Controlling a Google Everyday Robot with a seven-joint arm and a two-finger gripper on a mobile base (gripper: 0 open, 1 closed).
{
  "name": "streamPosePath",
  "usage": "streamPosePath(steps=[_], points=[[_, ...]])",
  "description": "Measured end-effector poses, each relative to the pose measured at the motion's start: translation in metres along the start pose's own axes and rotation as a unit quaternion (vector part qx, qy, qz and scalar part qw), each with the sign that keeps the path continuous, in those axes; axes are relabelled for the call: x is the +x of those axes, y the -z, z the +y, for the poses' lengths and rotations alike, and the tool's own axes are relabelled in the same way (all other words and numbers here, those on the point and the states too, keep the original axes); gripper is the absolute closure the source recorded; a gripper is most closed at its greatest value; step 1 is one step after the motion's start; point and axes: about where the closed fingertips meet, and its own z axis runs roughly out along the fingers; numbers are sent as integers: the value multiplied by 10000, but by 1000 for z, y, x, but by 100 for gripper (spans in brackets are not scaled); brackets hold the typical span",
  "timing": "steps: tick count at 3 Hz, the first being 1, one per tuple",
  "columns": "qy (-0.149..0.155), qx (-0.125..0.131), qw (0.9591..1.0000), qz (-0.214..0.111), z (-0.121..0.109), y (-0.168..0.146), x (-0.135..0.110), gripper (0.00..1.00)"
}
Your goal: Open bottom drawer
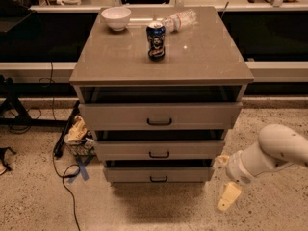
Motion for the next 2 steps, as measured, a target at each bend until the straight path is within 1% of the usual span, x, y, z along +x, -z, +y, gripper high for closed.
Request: streamPosePath(steps=[1, 2], points=[[62, 46, 9999, -95, -18, -85, 19, 0], [63, 45, 9999, -96, -18, -85, 19, 0]])
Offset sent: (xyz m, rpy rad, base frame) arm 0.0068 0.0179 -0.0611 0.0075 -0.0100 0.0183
